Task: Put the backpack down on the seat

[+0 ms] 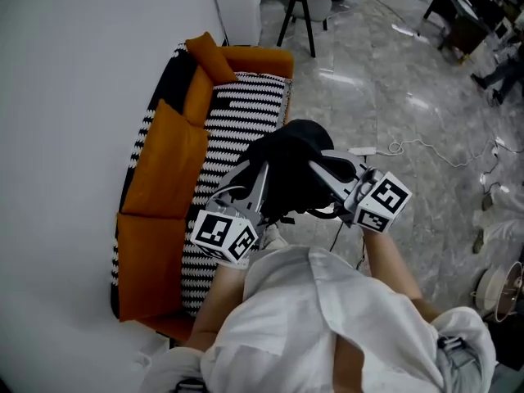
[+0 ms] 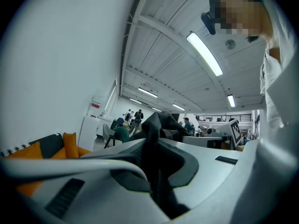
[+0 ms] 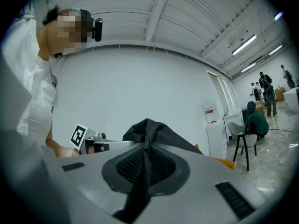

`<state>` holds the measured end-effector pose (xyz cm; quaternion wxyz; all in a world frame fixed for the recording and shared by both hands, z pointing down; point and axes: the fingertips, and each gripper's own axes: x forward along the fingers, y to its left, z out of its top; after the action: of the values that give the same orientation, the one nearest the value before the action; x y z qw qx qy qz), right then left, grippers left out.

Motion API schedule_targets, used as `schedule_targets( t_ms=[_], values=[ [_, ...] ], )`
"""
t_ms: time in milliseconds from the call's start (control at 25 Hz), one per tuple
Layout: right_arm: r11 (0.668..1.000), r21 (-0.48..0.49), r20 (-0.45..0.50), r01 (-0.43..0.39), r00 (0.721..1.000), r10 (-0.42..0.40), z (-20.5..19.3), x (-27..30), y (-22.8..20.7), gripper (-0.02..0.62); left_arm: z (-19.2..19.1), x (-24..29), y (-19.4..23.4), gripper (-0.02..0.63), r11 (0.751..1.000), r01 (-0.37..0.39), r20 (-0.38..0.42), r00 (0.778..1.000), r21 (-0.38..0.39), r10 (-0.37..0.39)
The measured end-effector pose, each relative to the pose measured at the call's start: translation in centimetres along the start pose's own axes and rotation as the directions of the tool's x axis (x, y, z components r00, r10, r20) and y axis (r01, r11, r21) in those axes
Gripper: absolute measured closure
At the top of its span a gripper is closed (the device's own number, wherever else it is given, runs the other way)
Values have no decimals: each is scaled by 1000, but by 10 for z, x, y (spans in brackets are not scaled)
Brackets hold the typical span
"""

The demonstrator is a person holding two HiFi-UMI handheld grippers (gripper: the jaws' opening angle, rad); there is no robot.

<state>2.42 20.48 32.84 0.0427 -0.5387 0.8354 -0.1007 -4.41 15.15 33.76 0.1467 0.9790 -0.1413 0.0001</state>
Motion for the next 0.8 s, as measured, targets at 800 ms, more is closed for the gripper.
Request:
schedule_targets(
  t_ms=[800],
  values=[
    [998,12,-38,-56,998,56,15,116,-122,566,26,103,122,563,998,-30,2,1000,-56,30]
  ],
)
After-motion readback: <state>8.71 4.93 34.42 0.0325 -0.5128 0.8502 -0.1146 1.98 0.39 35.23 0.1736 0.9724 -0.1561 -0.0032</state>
